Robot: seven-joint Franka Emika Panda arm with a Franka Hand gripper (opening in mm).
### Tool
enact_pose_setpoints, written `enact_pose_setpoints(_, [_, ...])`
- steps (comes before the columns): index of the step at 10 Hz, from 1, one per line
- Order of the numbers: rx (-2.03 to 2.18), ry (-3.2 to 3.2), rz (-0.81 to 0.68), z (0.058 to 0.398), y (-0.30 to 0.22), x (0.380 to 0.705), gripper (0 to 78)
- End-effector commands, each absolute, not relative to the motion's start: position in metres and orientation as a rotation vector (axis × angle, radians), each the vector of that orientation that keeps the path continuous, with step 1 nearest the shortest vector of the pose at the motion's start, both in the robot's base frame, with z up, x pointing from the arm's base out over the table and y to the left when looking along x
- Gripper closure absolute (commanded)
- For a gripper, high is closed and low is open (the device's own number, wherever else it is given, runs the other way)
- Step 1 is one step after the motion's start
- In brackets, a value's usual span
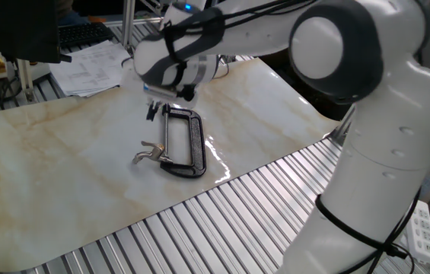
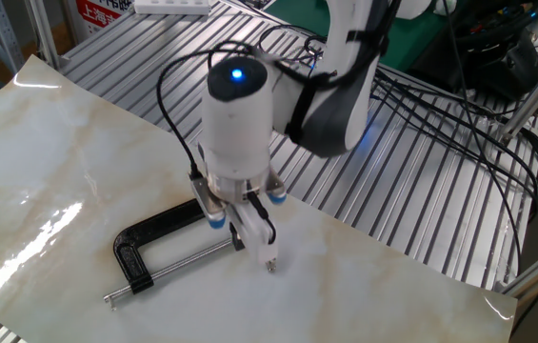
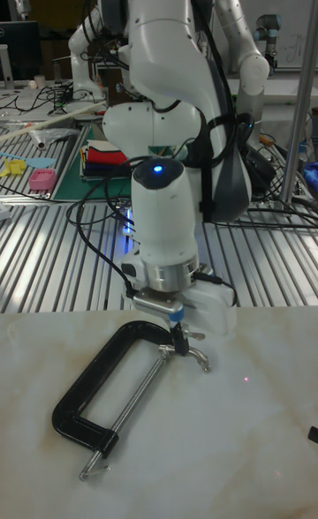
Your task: Turn on the water tap
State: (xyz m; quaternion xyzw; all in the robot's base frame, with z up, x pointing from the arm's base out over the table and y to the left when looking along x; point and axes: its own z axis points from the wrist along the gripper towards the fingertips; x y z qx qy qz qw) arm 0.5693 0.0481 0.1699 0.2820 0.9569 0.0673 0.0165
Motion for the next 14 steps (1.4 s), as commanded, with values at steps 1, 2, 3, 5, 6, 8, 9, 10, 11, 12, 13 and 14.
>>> enact_pose_setpoints(1, [0.884, 2.946, 0.218, 0.144, 0.052, 0.564, 77.6])
enact_pose_setpoints(2, [0.896, 2.946, 0.212, 0.144, 0.052, 0.564, 77.6])
enact_pose_setpoints(3, [0.916, 2.948, 0.204, 0.144, 0.052, 0.564, 77.6])
enact_pose_setpoints(5, [0.948, 2.958, 0.197, 0.144, 0.052, 0.564, 77.6])
enact_pose_setpoints(6, [0.958, 2.955, 0.181, 0.144, 0.052, 0.564, 77.6])
enact_pose_setpoints(8, [0.936, 2.960, 0.174, 0.144, 0.052, 0.564, 77.6])
enact_pose_setpoints(9, [0.936, 2.960, 0.174, 0.144, 0.052, 0.564, 77.6])
enact_pose_setpoints(10, [0.914, 2.963, 0.169, 0.143, 0.051, 0.563, 77.6])
enact_pose_setpoints(11, [0.922, 2.967, 0.167, 0.141, 0.052, 0.559, 77.6])
enact_pose_setpoints(12, [0.918, 2.972, 0.166, 0.140, 0.052, 0.557, 77.6])
enact_pose_setpoints(13, [0.909, 2.975, 0.167, 0.139, 0.053, 0.555, 77.6])
enact_pose_setpoints(14, [0.914, 2.973, 0.165, 0.138, 0.054, 0.554, 77.6])
